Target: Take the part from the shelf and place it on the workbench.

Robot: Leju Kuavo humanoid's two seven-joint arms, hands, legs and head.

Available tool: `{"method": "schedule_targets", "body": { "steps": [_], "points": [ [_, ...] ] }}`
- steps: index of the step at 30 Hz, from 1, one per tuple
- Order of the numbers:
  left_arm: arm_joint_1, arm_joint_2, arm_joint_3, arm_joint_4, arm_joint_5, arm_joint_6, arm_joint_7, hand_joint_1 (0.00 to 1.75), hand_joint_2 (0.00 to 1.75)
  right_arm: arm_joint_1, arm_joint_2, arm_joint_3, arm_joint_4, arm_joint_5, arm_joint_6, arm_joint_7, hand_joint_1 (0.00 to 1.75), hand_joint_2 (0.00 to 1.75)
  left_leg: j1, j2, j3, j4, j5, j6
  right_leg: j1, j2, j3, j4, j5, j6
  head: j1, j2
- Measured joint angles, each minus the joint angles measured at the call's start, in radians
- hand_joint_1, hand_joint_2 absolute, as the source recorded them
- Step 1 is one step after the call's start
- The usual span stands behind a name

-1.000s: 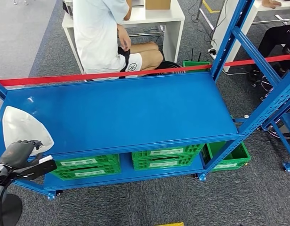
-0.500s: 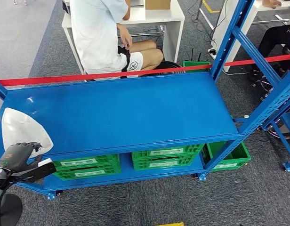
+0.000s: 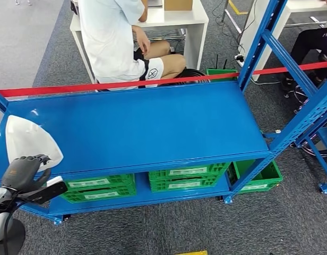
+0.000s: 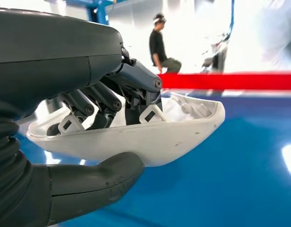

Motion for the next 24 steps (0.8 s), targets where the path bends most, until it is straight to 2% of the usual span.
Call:
{"method": "schedule_targets", "body": {
  "steps": [8,24],
  "points": [
    [-0.071,-0.059,-0.048,-0.016,-0.002,0.015,-0.018,1.75,1.75,-0.001,0.0,0.0,0.0,0.01,-0.005,-0.005,0.0,0.0,0.0,0.0,0.0,0.0,0.0,0.0,0.0,0.0,0.0,0.0,0.0,0.0,0.0,0.0],
    [-0.121,-0.069,-0.113,-0.054,0.013,-0.007,-0.031,1.75,1.75,-0.001,0.0,0.0,0.0,0.018,0.002,-0.002,0.0,0.0,0.0,0.0,0.0,0.0,0.0,0.0,0.0,0.0,0.0,0.0,0.0,0.0,0.0,0.0]
  ]
}}
